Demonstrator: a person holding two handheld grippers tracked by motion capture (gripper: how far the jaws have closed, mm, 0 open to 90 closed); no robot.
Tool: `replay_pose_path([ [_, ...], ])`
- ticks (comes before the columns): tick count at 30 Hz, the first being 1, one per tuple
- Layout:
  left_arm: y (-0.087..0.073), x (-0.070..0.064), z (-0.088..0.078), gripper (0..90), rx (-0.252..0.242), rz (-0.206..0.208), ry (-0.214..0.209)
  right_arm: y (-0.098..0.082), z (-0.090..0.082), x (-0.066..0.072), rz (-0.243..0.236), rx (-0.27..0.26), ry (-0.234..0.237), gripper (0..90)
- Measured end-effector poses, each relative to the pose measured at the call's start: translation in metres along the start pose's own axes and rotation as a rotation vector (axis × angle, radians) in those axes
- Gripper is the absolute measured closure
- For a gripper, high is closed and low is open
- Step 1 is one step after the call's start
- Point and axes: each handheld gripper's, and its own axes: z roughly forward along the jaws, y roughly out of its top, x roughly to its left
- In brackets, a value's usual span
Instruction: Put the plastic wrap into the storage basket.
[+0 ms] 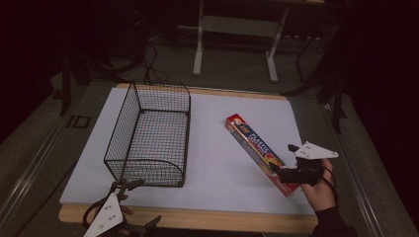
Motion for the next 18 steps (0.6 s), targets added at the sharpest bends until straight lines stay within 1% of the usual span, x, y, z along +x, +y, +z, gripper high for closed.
replay_pose_path([
  [1, 0.000, 0.000, 0.000, 0.0, 0.000, 0.001, 0.000, 0.003, 0.002, -0.003, 0.016, -0.001, -0.024, 9.3],
  [2, 0.000, 0.000, 0.000, 0.0, 0.001, 0.000, 0.000, 0.004, 0.004, -0.005, 0.022, 0.008, -0.028, 9.3],
  [5, 0.000, 0.000, 0.000, 0.0, -0.001, -0.002, -0.002, 0.006, 0.011, -0.009, 0.021, 0.042, -0.037, 9.3],
  [10, 0.000, 0.000, 0.000, 0.0, 0.000, -0.004, -0.005, 0.005, 0.024, -0.015, 0.026, 0.097, -0.025, 9.4],
  [12, 0.000, 0.000, 0.000, 0.0, -0.001, -0.003, -0.007, 0.005, 0.028, -0.017, 0.038, 0.122, -0.009, 9.4],
  [13, 0.000, 0.000, 0.000, 0.0, 0.000, -0.003, -0.008, 0.005, 0.031, -0.019, 0.036, 0.133, -0.012, 9.4],
  [14, 0.000, 0.000, 0.000, 0.0, 0.002, -0.003, -0.008, 0.004, 0.033, -0.019, 0.037, 0.138, -0.004, 9.4],
  [16, 0.000, 0.000, 0.001, 0.0, 0.002, -0.002, -0.010, 0.004, 0.037, -0.021, 0.039, 0.165, -0.011, 9.4],
  [17, 0.000, 0.000, 0.001, 0.0, 0.003, -0.002, -0.010, 0.004, 0.039, -0.022, 0.039, 0.174, -0.006, 9.4],
  [18, -0.001, 0.000, 0.001, 0.0, 0.004, -0.002, -0.011, 0.004, 0.042, -0.024, 0.046, 0.185, -0.014, 9.4],
])
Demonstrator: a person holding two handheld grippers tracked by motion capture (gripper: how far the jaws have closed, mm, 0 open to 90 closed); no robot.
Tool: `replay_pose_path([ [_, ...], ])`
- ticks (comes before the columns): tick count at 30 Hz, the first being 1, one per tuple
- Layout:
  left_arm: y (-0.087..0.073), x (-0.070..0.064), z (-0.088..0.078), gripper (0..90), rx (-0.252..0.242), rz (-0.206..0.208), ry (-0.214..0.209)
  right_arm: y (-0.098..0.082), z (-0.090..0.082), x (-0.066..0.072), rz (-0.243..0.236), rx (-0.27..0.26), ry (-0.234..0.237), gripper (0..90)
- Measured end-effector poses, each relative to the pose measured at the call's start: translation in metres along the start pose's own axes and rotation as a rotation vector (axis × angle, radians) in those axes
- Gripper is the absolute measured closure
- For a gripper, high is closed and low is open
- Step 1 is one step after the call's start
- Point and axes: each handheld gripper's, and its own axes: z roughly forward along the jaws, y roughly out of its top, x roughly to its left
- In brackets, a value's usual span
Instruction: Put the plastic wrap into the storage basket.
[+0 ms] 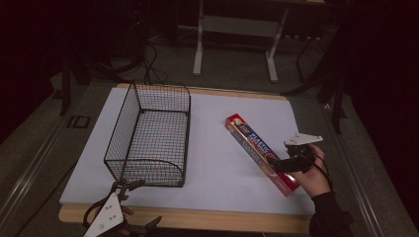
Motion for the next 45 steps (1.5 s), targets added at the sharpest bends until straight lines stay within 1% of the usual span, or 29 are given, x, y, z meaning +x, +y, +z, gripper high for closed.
replay_pose_path([
  [3, 0.000, 0.000, 0.000, 0.0, 0.002, 0.003, -0.002, 0.000, 0.007, -0.003, 0.007, 0.029, 0.001, 9.7],
  [4, 0.000, 0.000, 0.000, 0.0, 0.003, 0.003, -0.003, 0.000, 0.009, -0.005, 0.009, 0.035, 0.009, 10.0],
  [6, 0.000, 0.000, 0.000, 0.0, 0.004, 0.002, -0.006, 0.000, 0.014, -0.007, 0.017, 0.047, 0.010, 10.0],
  [7, 0.000, 0.000, 0.001, 0.0, 0.004, 0.002, -0.007, 0.000, 0.018, -0.008, 0.020, 0.060, 0.018, 10.0],
  [8, 0.000, 0.000, 0.001, 0.0, 0.006, 0.002, -0.008, 0.000, 0.020, -0.009, 0.022, 0.062, 0.013, 10.1],
  [9, 0.000, 0.000, 0.001, 0.0, 0.008, 0.003, -0.009, 0.001, 0.022, -0.010, 0.026, 0.070, 0.022, 13.3],
  [12, 0.000, -0.001, 0.001, 0.0, 0.011, 0.005, -0.012, 0.001, 0.031, -0.012, 0.025, 0.095, 0.036, 13.6],
  [16, -0.001, -0.001, 0.001, 0.0, 0.012, 0.004, -0.014, 0.004, 0.041, -0.016, 0.039, 0.123, 0.052, 16.4],
  [17, -0.001, -0.001, 0.002, 0.0, 0.014, 0.002, -0.016, 0.005, 0.044, -0.017, 0.040, 0.125, 0.056, 18.7],
  [18, -0.001, -0.001, 0.002, 0.0, 0.014, 0.003, -0.017, 0.006, 0.047, -0.017, 0.048, 0.134, 0.068, 19.5],
  [20, -0.001, -0.001, 0.002, 0.0, 0.015, 0.004, -0.019, 0.008, 0.051, -0.018, 0.050, 0.150, 0.076, 19.6],
  [24, -0.001, -0.001, 0.002, 0.0, 0.017, 0.006, -0.020, 0.012, 0.061, -0.018, 0.043, 0.186, 0.093, 22.4],
  [26, -0.001, -0.001, 0.002, 0.0, 0.019, 0.007, -0.020, 0.014, 0.064, -0.018, 0.049, 0.201, 0.099, 23.0],
  [29, -0.001, -0.001, 0.002, 0.0, 0.021, 0.008, -0.021, 0.017, 0.071, -0.019, 0.055, 0.240, 0.121, 25.7],
  [30, -0.001, -0.001, 0.002, 0.0, 0.021, 0.009, -0.022, 0.018, 0.074, -0.019, 0.066, 0.268, 0.135, 26.2],
  [32, -0.001, -0.001, 0.002, 0.0, 0.024, 0.009, -0.023, 0.019, 0.078, -0.018, 0.068, 0.298, 0.138, 26.3],
  [33, -0.001, -0.001, 0.003, 0.0, 0.024, 0.009, -0.023, 0.020, 0.080, -0.017, 0.061, 0.324, 0.135, 26.3],
  [34, -0.001, -0.001, 0.003, 0.0, 0.025, 0.009, -0.024, 0.020, 0.081, -0.016, 0.056, 0.331, 0.131, 26.4],
  [35, -0.001, -0.001, 0.003, 0.0, 0.025, 0.009, -0.024, 0.021, 0.083, -0.015, 0.048, 0.340, 0.127, 29.3],
  [36, -0.001, -0.001, 0.003, 0.0, 0.025, 0.009, -0.024, 0.022, 0.084, -0.015, 0.053, 0.356, 0.136, 30.8],
  [37, -0.001, -0.001, 0.003, 0.0, 0.026, 0.010, -0.024, 0.023, 0.085, -0.015, 0.056, 0.361, 0.136, 31.0],
  [39, -0.001, -0.001, 0.003, 0.0, 0.026, 0.010, -0.025, 0.025, 0.088, -0.015, 0.066, 0.394, 0.135, 31.7],
  [41, -0.001, -0.001, 0.003, 0.0, 0.026, 0.011, -0.025, 0.026, 0.088, -0.015, 0.066, 0.403, 0.134, 32.3],
  [42, -0.001, -0.001, 0.003, 0.0, 0.027, 0.010, -0.025, 0.028, 0.089, -0.014, 0.068, 0.414, 0.132, 34.3],
  [43, -0.001, -0.001, 0.003, 0.0, 0.025, 0.010, -0.025, 0.031, 0.092, -0.013, 0.081, 0.448, 0.126, 35.7],
  [45, -0.001, -0.001, 0.003, 0.0, 0.026, 0.011, -0.025, 0.034, 0.093, -0.010, 0.059, 0.475, 0.113, 35.9],
])
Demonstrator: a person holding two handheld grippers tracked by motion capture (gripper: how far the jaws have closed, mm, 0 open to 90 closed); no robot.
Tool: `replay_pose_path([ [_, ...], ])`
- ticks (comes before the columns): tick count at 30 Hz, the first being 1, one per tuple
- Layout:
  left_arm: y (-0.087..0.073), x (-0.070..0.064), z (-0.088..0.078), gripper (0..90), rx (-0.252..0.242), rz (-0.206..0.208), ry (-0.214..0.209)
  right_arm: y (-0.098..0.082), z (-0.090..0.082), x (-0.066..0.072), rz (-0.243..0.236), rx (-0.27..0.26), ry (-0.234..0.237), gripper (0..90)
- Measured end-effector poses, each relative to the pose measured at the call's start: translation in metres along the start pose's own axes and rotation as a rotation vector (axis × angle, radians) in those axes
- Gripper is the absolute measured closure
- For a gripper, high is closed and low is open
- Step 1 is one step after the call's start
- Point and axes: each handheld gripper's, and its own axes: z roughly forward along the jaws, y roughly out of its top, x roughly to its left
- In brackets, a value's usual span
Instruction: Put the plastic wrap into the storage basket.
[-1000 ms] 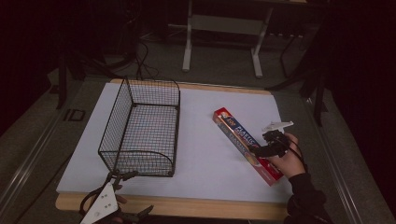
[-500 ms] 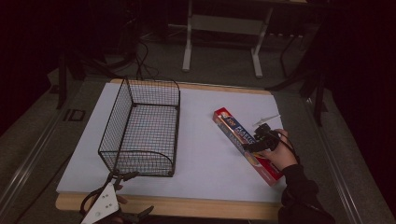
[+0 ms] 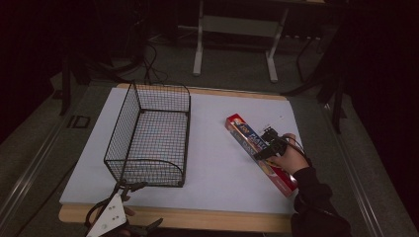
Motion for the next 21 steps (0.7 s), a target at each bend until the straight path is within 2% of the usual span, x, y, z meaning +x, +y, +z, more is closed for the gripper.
replay_pose_path([
  [6, 0.000, 0.000, 0.000, 0.0, 0.004, 0.003, -0.001, 0.006, 0.000, 0.004, -0.011, 0.053, -0.033, 37.0],
  [9, 0.000, 0.000, 0.001, 0.0, 0.007, 0.004, -0.003, 0.009, 0.001, 0.004, -0.015, 0.083, -0.033, 36.9],
  [13, 0.000, 0.000, 0.001, 0.0, 0.008, 0.006, -0.003, 0.018, 0.002, 0.008, -0.012, 0.159, -0.067, 38.1],
  [17, 0.000, 0.000, 0.001, 0.0, 0.005, 0.004, -0.001, 0.020, 0.000, 0.008, 0.007, 0.168, -0.072, 39.0],
  [21, 0.000, 0.000, 0.001, 0.0, 0.010, 0.006, -0.003, 0.020, -0.005, 0.008, 0.034, 0.133, -0.056, 39.2],
])
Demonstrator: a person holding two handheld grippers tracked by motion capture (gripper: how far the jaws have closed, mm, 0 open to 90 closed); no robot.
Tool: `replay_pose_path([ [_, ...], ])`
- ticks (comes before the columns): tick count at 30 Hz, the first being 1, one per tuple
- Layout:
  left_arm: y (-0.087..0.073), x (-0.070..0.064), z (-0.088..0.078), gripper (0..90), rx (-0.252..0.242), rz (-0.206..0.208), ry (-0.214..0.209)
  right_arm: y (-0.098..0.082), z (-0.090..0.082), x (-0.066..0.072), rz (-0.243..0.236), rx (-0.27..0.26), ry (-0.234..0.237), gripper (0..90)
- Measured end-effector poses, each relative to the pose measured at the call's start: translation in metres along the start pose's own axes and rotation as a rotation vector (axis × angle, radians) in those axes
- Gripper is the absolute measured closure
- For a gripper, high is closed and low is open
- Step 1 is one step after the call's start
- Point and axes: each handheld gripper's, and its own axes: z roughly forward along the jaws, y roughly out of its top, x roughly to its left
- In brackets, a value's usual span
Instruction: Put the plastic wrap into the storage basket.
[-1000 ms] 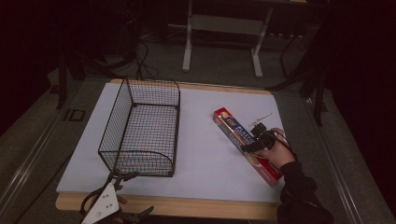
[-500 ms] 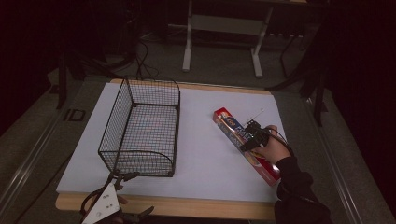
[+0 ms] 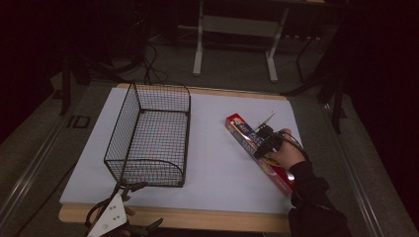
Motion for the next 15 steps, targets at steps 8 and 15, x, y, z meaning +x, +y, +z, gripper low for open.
replay_pose_path([
  [8, 0.000, 0.000, 0.000, 0.0, 0.001, 0.001, 0.001, 0.001, -0.025, 0.006, 0.057, -0.108, -0.002, 39.6],
  [15, 0.000, 0.000, 0.001, 0.0, 0.003, 0.003, 0.002, 0.006, -0.056, 0.015, 0.060, -0.203, -0.016, 39.7],
])
